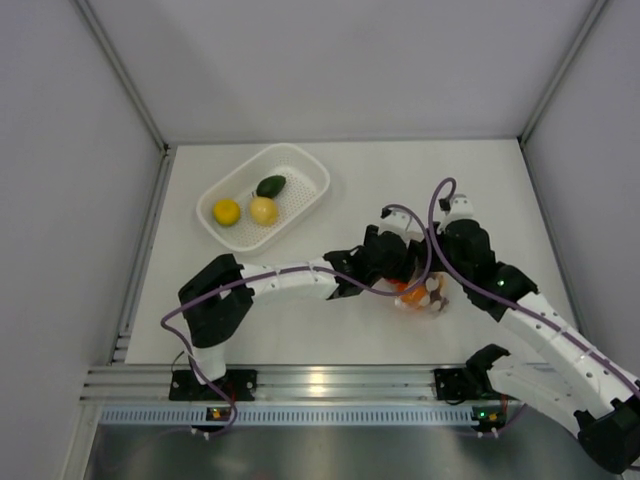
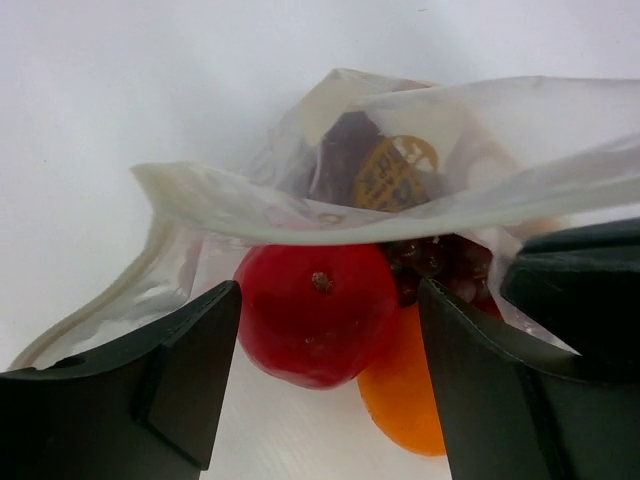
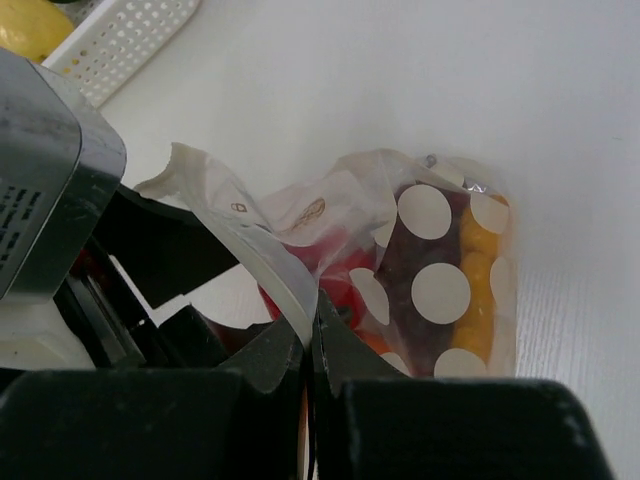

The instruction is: Open the zip-top bag and remove the fake food

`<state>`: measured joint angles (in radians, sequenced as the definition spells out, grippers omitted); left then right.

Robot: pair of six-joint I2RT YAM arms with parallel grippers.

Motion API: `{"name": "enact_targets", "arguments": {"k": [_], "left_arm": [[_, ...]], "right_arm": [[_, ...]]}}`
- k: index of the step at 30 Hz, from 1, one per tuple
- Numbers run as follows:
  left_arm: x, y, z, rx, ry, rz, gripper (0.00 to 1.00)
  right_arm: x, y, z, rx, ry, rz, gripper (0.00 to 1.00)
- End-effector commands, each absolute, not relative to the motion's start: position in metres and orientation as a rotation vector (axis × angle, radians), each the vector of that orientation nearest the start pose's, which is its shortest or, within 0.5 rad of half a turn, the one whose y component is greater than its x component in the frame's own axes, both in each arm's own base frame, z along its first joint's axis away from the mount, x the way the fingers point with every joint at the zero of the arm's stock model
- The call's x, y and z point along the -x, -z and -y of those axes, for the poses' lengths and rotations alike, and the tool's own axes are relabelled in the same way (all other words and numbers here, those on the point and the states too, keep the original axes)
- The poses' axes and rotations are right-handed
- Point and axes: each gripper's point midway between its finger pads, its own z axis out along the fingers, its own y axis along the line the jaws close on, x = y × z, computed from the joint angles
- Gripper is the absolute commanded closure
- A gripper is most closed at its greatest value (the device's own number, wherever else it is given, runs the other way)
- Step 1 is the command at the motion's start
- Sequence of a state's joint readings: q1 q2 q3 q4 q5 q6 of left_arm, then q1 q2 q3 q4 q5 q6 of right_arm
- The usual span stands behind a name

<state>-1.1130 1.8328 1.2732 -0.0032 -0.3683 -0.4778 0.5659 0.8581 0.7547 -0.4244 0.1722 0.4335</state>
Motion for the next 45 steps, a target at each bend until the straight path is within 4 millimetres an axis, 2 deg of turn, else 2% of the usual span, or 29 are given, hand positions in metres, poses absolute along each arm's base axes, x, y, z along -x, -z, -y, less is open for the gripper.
{"name": "enact_targets", "arguments": {"k": [1,4,7,10,16,19,21,23,24,25,30,34,42,43,45], "left_arm": [[-0.284,-0.148,0.457,-0.401,0.586,-2.019,0.22],[-0.281,-0.131,0.458,-0.417,0.568,-2.063,0.18],[-0.281,-0.124,0.459,-0.425,0.558,-2.087,0.14],[-0.280,-0.108,0.460,-0.429,0.543,-2.114,0.10],[-0.283,-0.096,0.472,-0.451,0.547,-2.128,0.11],[-0.284,-0.095,0.477,-0.447,0.563,-2.132,0.20],[-0.282,-0.095,0.476,-0.448,0.575,-2.138,0.38],[-0.280,-0.103,0.477,-0.440,0.602,-2.132,0.53],[-0.278,-0.106,0.477,-0.438,0.611,-2.131,0.68],[-0.277,-0.115,0.475,-0.431,0.625,-2.120,0.75],[-0.270,-0.141,0.471,-0.419,0.682,-2.089,1.00],[-0.264,-0.169,0.468,-0.416,0.724,-2.045,1.00],[-0.248,-0.207,0.453,-0.400,0.786,-1.993,1.00],[-0.247,-0.219,0.450,-0.389,0.799,-1.972,1.00],[-0.245,-0.222,0.441,-0.390,0.774,-1.991,1.00]], "right_arm": [[-0.251,-0.197,-0.153,0.058,-0.486,-2.088,1.00],[-0.250,-0.197,-0.151,0.055,-0.484,-2.085,1.00],[-0.249,-0.198,-0.150,0.056,-0.481,-2.084,1.00],[-0.248,-0.197,-0.151,0.059,-0.491,-2.083,1.00],[-0.246,-0.194,-0.152,0.076,-0.497,-2.091,1.00],[-0.247,-0.195,-0.150,0.075,-0.487,-2.085,1.00],[-0.247,-0.195,-0.148,0.073,-0.475,-2.086,1.00],[-0.249,-0.195,-0.145,0.067,-0.452,-2.085,1.00],[-0.249,-0.194,-0.144,0.064,-0.447,-2.086,1.00],[-0.250,-0.196,-0.144,0.068,-0.439,-2.083,1.00],[-0.257,-0.197,-0.141,0.061,-0.401,-2.083,1.00],[-0.263,-0.199,-0.141,0.062,-0.374,-2.081,1.00],[-0.279,-0.198,-0.143,0.047,-0.323,-2.094,1.00],[-0.281,-0.197,-0.143,0.042,-0.322,-2.094,1.00],[-0.284,-0.195,-0.142,0.034,-0.300,-2.100,1.00]]}}
